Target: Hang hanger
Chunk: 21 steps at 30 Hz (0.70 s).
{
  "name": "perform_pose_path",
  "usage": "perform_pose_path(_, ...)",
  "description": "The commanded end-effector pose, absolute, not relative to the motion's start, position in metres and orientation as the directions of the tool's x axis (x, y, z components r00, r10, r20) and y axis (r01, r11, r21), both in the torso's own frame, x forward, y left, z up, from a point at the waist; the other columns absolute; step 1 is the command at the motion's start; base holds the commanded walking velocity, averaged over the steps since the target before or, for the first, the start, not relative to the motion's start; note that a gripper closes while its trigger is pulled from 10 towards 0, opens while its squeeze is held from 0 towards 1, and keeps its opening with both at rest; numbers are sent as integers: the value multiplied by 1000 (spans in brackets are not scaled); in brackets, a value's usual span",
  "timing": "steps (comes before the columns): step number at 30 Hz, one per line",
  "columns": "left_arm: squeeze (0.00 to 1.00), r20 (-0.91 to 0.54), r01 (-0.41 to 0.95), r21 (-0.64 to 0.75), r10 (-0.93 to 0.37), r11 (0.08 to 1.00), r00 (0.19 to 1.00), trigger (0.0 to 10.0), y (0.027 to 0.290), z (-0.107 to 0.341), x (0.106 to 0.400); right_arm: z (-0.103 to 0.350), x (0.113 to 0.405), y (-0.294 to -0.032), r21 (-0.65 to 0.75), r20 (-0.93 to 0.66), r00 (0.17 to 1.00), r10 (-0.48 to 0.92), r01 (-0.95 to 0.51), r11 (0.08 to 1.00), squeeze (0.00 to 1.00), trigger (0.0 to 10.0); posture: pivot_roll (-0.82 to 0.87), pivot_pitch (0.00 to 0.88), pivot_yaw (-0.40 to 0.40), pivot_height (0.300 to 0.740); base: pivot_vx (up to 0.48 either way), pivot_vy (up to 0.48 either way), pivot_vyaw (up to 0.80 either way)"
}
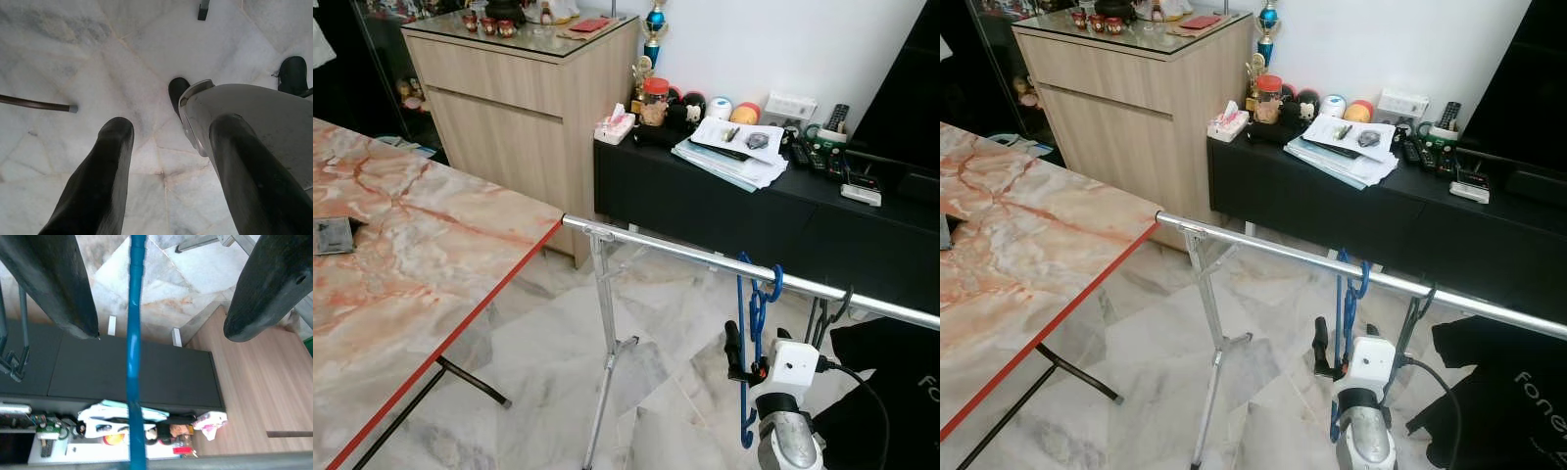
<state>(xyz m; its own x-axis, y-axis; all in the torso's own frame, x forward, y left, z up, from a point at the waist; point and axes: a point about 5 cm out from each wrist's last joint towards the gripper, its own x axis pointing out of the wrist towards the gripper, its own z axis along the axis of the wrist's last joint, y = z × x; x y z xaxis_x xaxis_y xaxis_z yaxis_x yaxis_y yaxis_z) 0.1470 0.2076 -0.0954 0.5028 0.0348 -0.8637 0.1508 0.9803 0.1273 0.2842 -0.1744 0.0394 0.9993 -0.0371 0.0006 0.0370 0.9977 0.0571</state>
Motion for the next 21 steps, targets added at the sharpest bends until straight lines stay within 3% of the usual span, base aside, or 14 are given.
perform_pose_path(1,0,-888,167,80,-6,983,460,10000,194,-102,134,39,282,-174,54,4,999,-39,38,998,0,10000,-31,66,-58,740,0,0,0)
perform_pose_path(21,0,-887,183,84,-10,980,461,10000,212,-98,137,36,275,-170,51,-12,999,-42,43,998,0,10000,-31,44,-51,740,0,0,0)
